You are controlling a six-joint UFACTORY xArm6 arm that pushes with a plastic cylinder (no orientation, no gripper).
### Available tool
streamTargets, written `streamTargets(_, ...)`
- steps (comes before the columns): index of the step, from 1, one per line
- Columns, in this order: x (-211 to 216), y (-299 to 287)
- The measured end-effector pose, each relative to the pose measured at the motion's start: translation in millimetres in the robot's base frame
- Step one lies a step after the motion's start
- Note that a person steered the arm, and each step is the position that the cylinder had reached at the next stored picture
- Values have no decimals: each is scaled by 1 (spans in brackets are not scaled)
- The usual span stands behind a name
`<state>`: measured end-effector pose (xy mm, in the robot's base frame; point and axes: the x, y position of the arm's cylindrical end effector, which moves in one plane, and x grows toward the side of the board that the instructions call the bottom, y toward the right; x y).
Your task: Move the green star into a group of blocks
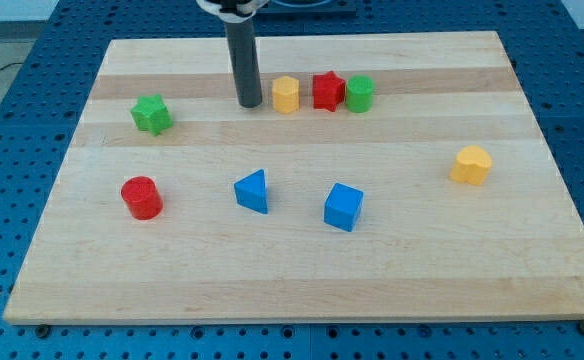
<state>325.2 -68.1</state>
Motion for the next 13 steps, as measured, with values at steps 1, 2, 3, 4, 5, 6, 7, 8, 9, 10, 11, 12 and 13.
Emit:
streamTargets(1,0,22)
streamTargets(2,0,31)
streamTargets(3,28,1)
streamTargets(4,55,-67)
streamTargets(5,63,-165)
streamTargets(6,77,-237)
streamTargets(7,75,-236)
streamTargets(8,43,-215)
streamTargets(9,20,-154)
streamTargets(10,20,-77)
streamTargets(11,20,-47)
streamTargets(12,18,-45)
streamTargets(13,18,-18)
